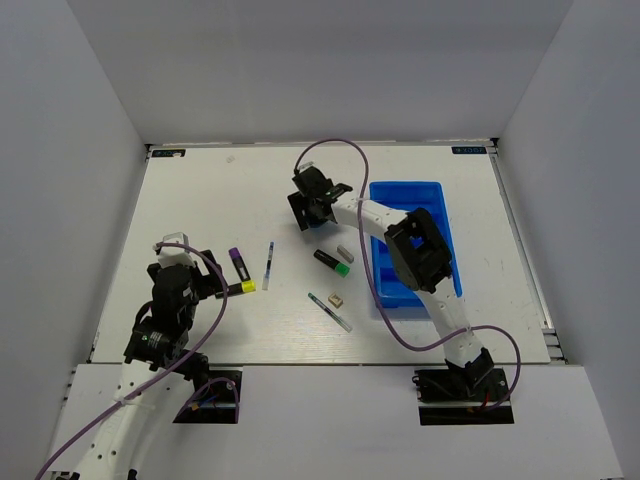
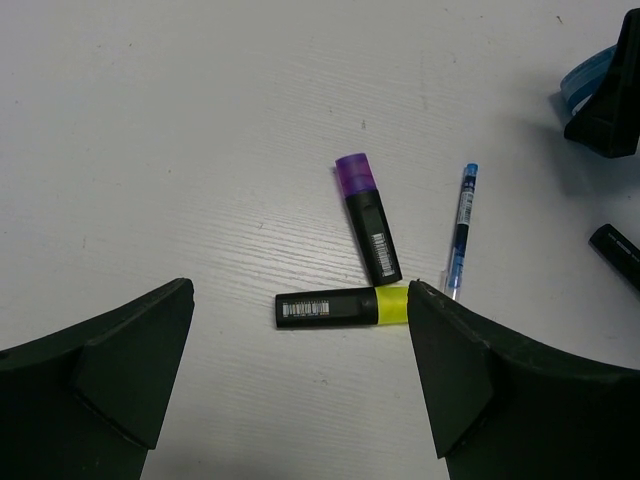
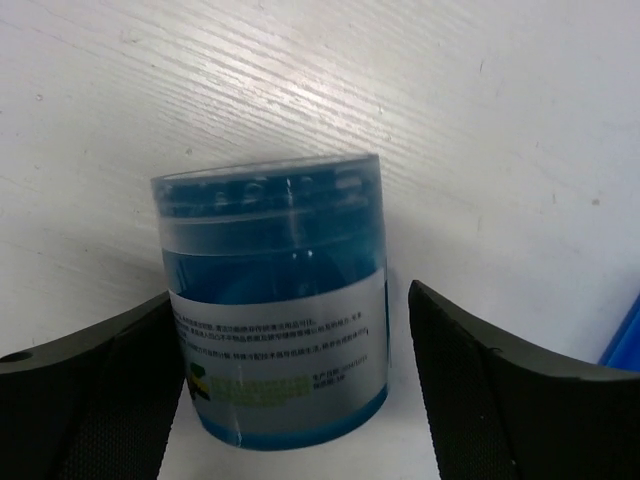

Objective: Sort the stationery into containers
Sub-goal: Pick up the stationery from the center of the board.

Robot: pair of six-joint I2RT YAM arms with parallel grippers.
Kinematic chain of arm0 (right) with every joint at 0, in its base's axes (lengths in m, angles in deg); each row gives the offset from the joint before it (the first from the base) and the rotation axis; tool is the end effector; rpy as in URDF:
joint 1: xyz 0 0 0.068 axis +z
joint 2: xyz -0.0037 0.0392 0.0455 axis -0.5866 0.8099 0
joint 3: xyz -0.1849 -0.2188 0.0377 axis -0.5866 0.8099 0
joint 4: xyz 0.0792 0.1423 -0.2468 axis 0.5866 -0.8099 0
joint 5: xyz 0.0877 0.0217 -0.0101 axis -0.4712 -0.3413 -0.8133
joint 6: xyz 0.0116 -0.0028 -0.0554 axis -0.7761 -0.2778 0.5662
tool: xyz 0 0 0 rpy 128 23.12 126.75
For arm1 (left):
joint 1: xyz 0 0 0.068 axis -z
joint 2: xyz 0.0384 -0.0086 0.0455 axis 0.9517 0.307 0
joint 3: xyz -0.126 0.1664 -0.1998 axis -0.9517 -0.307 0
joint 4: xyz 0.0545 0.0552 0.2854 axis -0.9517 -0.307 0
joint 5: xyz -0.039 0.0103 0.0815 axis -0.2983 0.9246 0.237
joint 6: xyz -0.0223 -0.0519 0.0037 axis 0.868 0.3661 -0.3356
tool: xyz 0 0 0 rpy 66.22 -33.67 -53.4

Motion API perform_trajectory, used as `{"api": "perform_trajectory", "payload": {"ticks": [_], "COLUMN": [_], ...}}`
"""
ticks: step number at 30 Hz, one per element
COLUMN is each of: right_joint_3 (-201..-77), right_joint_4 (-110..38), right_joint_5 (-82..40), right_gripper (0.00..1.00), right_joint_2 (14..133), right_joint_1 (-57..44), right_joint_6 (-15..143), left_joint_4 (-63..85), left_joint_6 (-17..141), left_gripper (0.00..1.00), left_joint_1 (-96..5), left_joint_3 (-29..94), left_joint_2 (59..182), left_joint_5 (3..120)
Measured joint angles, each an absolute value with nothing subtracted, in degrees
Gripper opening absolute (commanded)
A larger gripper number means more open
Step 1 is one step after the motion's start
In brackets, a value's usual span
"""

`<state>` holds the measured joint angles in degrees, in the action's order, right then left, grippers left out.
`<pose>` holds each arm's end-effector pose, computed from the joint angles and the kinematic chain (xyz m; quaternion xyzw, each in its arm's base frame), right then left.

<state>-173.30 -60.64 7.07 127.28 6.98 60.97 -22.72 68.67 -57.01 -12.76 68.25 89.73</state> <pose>0.4266 0.3777 0.1614 -0.2048 0.9045 0.0000 0.3741 0.1352 -0.0226 0.2512 -0.1114 0.8392 -0.0041 0.5323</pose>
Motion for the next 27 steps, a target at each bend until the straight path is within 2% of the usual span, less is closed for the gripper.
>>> {"api": "perform_trajectory", "payload": {"ticks": [5, 8, 9, 11, 12, 19, 27], "right_joint_3": [-170.24, -169.74, -169.72, -169.67, -169.57, -164.78, -163.38], "right_joint_4": [-56.2, -55.0, -54.85, -54.83, -54.72, -55.66, -61.58], "right_joint_5": [3.51, 1.82, 1.21, 0.14, -0.32, -6.64, -19.82], "right_gripper": [0.84, 0.68, 0.47, 0.21, 0.01, 0.0, 0.0], "right_joint_2": [126.07, 125.99, 125.99, 125.92, 125.88, 121.7, 108.02], "right_joint_1": [5.99, 5.54, 5.4, 5.06, 4.9, 3.53, 1.19], "right_joint_6": [65.4, 66.58, 66.8, 66.67, 66.52, 67.63, 74.8], "left_joint_4": [-22.74, -22.89, -22.94, -22.91, -22.91, -22.94, -22.91], "left_joint_6": [68.67, 68.67, 68.67, 68.67, 68.67, 68.67, 68.67], "left_gripper": [0.98, 0.98, 0.98, 0.98, 0.98, 0.98, 0.98], "left_joint_1": [-57.01, -57.01, -57.01, -57.01, -57.01, -57.01, -57.01], "left_joint_3": [-12.76, -12.76, -12.76, -12.76, -12.76, -12.76, -12.76], "left_joint_2": [68.25, 68.25, 68.25, 68.25, 68.28, 68.28, 68.17], "left_joint_5": [89.82, 89.89, 89.89, 89.91, 89.91, 89.93, 89.86]}}
